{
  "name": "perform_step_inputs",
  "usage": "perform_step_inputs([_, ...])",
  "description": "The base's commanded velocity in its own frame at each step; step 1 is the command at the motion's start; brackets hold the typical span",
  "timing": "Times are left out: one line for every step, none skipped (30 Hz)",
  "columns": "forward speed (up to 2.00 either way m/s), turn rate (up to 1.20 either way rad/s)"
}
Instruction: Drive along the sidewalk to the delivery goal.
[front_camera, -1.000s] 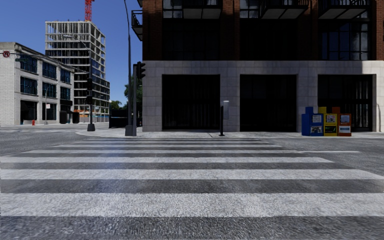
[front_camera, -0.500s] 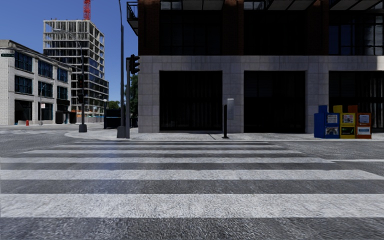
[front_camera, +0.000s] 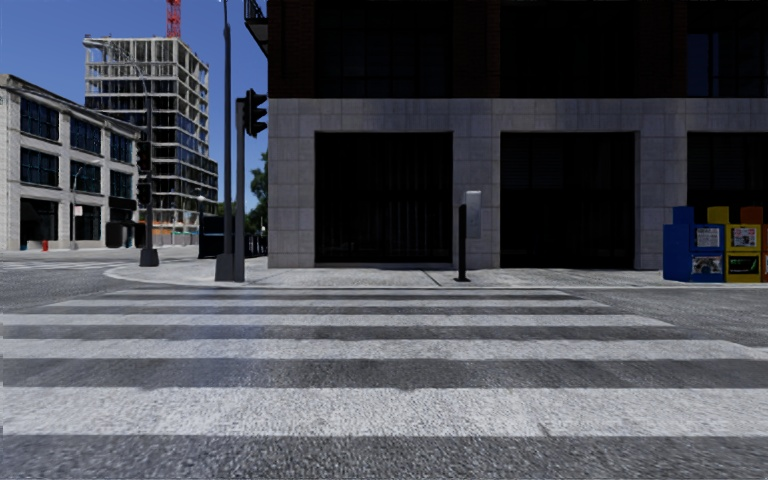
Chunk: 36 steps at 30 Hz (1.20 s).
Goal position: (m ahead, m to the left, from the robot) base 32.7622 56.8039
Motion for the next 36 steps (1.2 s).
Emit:
perform_step_inputs([2.00,0.00])
perform_step_inputs([2.00,0.00])
perform_step_inputs([2.00,0.00])
perform_step_inputs([2.00,0.00])
perform_step_inputs([2.00,0.00])
perform_step_inputs([2.00,0.00])
perform_step_inputs([2.00,0.10])
perform_step_inputs([2.00,0.35])
perform_step_inputs([2.00,0.61])
perform_step_inputs([2.00,0.70])
perform_step_inputs([2.00,0.70])
perform_step_inputs([2.00,0.66])
perform_step_inputs([2.00,0.19])
perform_step_inputs([2.00,0.03])
perform_step_inputs([2.00,0.03])
perform_step_inputs([2.00,0.00])
perform_step_inputs([2.00,0.00])
perform_step_inputs([2.00,0.00])
perform_step_inputs([2.00,0.00])
perform_step_inputs([2.00,0.00])
perform_step_inputs([2.00,0.00])
perform_step_inputs([2.00,0.00])
perform_step_inputs([2.00,0.00])
perform_step_inputs([2.00,0.00])
perform_step_inputs([2.00,0.00])
perform_step_inputs([2.00,0.00])
perform_step_inputs([2.00,0.00])
perform_step_inputs([2.00,0.00])
perform_step_inputs([2.00,0.00])
perform_step_inputs([2.00,0.00])
perform_step_inputs([2.00,0.00])
perform_step_inputs([2.00,0.00])
perform_step_inputs([2.00,0.00])
perform_step_inputs([2.00,0.00])
perform_step_inputs([2.00,0.00])
perform_step_inputs([2.00,0.00])
